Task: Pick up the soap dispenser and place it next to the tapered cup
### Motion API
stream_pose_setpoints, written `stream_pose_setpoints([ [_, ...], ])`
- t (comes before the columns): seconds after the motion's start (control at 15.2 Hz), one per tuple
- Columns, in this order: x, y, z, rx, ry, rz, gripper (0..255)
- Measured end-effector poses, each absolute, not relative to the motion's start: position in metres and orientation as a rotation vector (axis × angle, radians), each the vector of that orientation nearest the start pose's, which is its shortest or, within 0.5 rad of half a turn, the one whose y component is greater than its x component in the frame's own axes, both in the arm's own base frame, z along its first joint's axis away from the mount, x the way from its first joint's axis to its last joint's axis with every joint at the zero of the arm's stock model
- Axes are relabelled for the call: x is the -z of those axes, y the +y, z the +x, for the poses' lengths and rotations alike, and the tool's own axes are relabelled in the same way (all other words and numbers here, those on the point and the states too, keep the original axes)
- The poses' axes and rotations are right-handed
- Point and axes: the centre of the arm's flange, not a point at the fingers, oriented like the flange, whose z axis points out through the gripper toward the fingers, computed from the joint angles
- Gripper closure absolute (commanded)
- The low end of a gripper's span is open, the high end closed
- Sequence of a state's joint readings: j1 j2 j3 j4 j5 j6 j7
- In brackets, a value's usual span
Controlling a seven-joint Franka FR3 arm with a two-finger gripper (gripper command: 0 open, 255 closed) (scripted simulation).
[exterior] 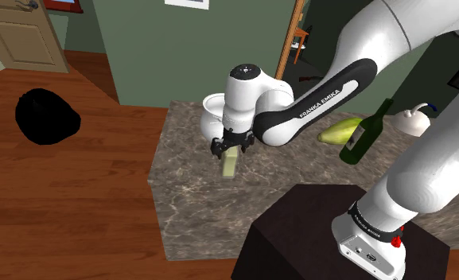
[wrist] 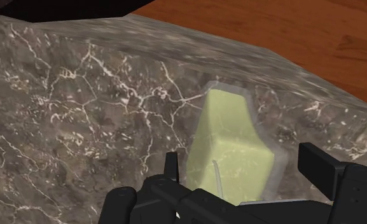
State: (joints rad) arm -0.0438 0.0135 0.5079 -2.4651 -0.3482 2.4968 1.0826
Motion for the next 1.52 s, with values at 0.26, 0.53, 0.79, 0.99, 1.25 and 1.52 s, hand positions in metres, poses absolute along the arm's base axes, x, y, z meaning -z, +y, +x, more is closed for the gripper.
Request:
stream_pose_setpoints([
  [0.26, -0.284, 0.214, 0.427, 0.259, 0.554, -3.216, 0],
  [0.53, -0.283, 0.214, 0.427, 0.259, 0.554, -3.216, 0],
  [0.79, -0.284, 0.215, 0.427, 0.261, 0.552, -3.215, 255],
  [0.99, -0.284, 0.215, 0.426, 0.26, 0.551, -3.215, 255],
  [1.25, -0.284, 0.215, 0.426, 0.26, 0.552, -3.215, 255],
  [1.52, -0.299, 0.214, 0.427, 0.259, 0.554, -3.216, 255],
])
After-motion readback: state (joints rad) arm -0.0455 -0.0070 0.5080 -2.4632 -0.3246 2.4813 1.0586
